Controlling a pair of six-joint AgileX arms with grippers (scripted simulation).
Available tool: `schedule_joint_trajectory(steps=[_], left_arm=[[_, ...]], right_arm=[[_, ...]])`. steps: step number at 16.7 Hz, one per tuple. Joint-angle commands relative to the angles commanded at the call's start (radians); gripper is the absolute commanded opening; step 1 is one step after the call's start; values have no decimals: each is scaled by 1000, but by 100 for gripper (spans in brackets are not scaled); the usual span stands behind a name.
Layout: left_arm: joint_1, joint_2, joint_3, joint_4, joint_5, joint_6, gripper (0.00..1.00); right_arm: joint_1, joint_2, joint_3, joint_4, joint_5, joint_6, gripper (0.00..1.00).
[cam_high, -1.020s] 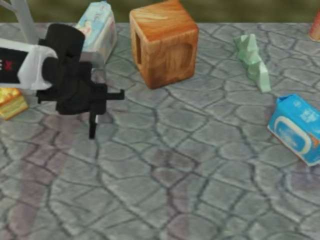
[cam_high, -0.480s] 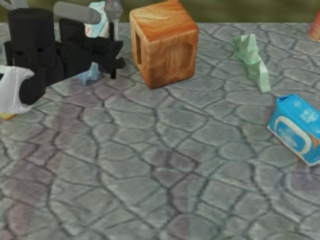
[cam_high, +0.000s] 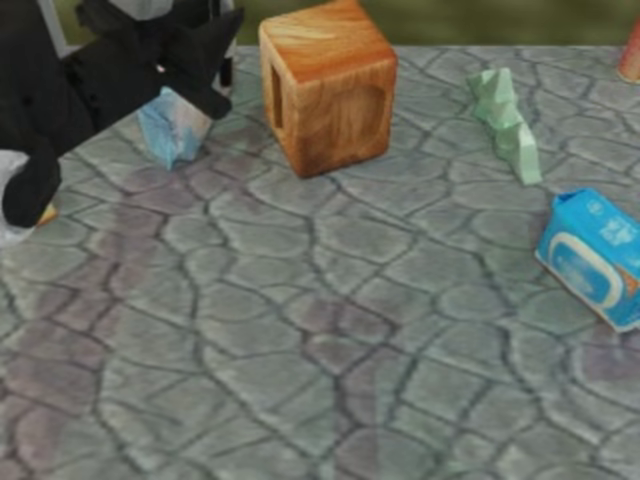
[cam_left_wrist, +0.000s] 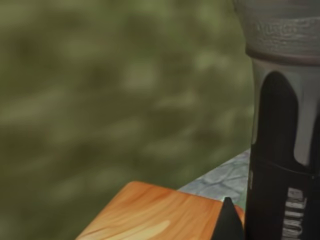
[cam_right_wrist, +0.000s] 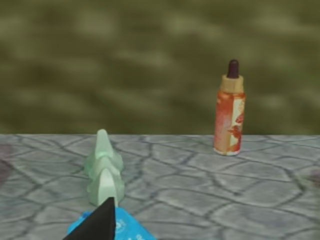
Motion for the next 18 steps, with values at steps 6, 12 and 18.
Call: schedule_joint_trajectory(steps=[6, 12, 18], left_arm=[[-22, -4, 2, -4, -18, 0, 0], [-248, -117, -40, -37, -260, -2, 0], [-413, -208, -70, -61, -432, -4, 0]], right_arm=[[0, 0, 0, 0, 0, 0, 100], [0, 0, 0, 0, 0, 0, 100], [0, 0, 0, 0, 0, 0, 100]])
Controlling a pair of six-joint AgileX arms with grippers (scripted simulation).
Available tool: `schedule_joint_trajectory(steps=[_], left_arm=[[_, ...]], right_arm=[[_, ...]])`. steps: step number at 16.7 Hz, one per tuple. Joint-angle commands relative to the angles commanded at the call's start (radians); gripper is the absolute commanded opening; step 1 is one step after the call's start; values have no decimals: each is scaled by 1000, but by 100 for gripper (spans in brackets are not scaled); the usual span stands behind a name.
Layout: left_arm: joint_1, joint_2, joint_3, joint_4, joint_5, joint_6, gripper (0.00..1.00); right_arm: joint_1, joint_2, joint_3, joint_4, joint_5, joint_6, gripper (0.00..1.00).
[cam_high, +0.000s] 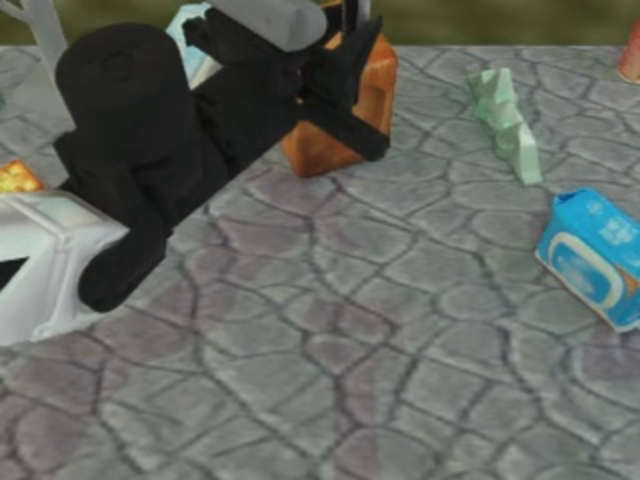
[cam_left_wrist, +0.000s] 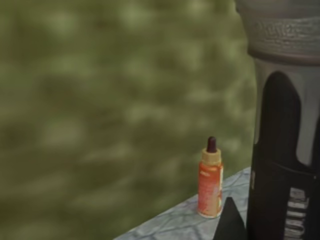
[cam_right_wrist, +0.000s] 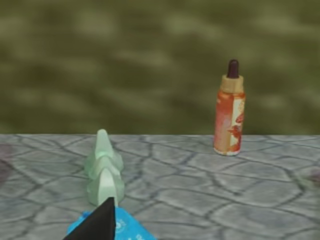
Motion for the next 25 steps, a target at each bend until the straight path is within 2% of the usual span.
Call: schedule_joint_trajectory(steps=[10, 12, 16, 25], left_arm=[[0, 0, 0, 0, 0, 0, 0], [0, 0, 0, 0, 0, 0, 0], [0, 0, 0, 0, 0, 0, 0], [0, 0, 0, 0, 0, 0, 0]], right_arm=[[1, 2, 1, 1, 0, 0, 100], [29, 35, 27, 13, 0, -1, 100], [156, 229, 158, 79, 4, -3, 100], [549, 924, 601, 322, 15, -12, 100]])
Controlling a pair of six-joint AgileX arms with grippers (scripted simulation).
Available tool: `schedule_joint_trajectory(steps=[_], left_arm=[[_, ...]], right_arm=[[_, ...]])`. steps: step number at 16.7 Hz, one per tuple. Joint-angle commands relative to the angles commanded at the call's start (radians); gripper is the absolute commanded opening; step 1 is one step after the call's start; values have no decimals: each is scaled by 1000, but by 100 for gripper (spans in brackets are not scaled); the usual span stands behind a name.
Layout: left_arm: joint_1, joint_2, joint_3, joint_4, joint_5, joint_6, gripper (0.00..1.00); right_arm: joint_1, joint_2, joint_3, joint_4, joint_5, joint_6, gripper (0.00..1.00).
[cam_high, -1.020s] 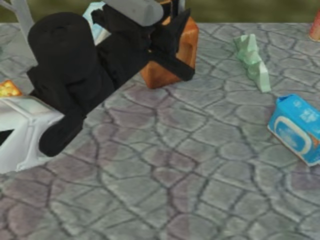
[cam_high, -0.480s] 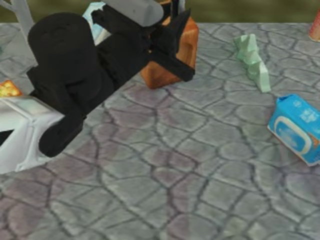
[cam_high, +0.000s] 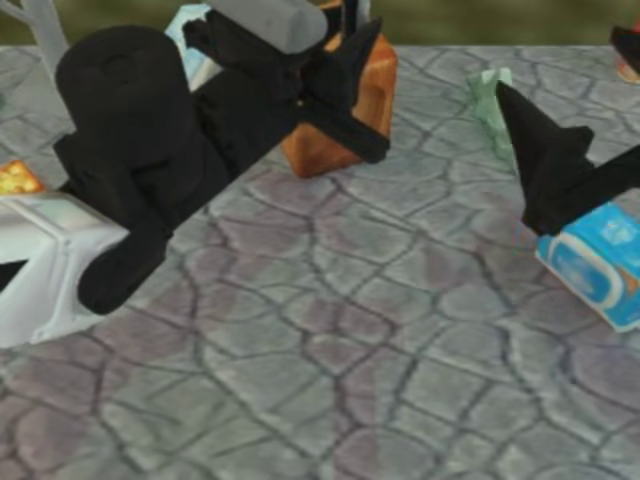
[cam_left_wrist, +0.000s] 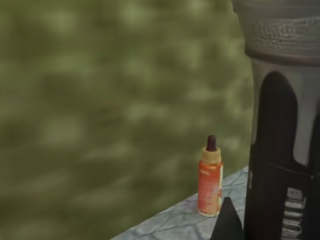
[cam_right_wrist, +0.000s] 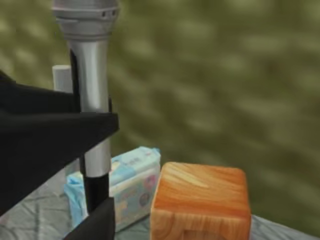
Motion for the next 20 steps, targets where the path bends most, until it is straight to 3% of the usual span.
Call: schedule_joint_trajectory(steps=[6, 13, 20], left_arm=[[0, 0, 0, 0, 0, 0, 0], [0, 0, 0, 0, 0, 0, 0], [0, 0, 0, 0, 0, 0, 0]], right_arm=[[145, 236, 151, 77, 5, -13, 100], [145, 255, 165, 81, 4, -13, 100], [144, 567, 400, 150, 5, -13, 100]])
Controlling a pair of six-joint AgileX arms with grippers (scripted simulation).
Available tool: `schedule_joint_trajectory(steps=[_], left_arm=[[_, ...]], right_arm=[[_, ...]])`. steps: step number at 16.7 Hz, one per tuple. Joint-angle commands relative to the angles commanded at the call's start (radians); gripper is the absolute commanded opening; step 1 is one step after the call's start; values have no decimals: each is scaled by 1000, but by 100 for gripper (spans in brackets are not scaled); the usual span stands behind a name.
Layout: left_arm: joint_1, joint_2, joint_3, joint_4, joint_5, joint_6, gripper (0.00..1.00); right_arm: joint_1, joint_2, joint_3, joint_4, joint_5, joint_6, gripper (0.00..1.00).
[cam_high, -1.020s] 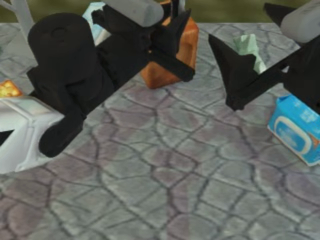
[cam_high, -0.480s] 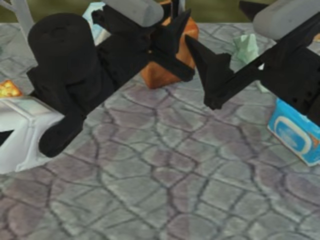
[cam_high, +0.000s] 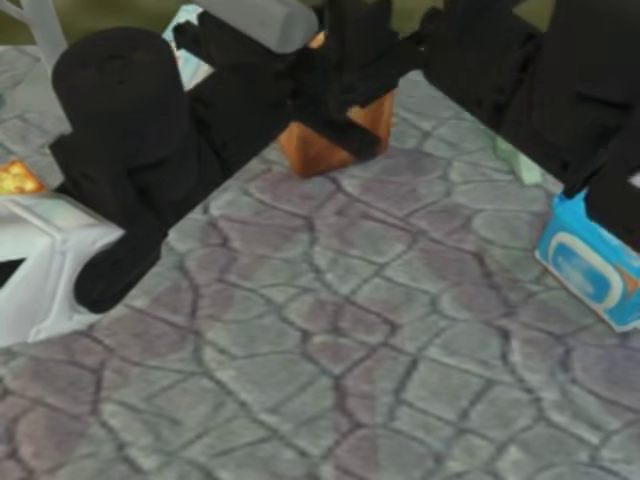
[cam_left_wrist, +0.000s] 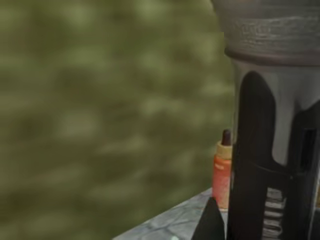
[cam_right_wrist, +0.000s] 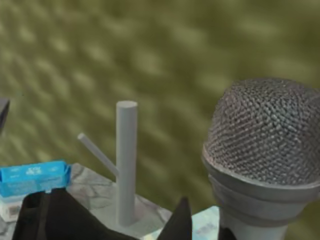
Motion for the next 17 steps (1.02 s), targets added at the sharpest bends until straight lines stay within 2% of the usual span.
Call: schedule_joint_trajectory(steps=[7, 17], left_arm=[[0, 0, 0, 0, 0, 0, 0], [0, 0, 0, 0, 0, 0, 0]], right_arm=[[-3, 83, 72, 18, -2, 0, 100], [-3, 83, 72, 18, -2, 0, 25]])
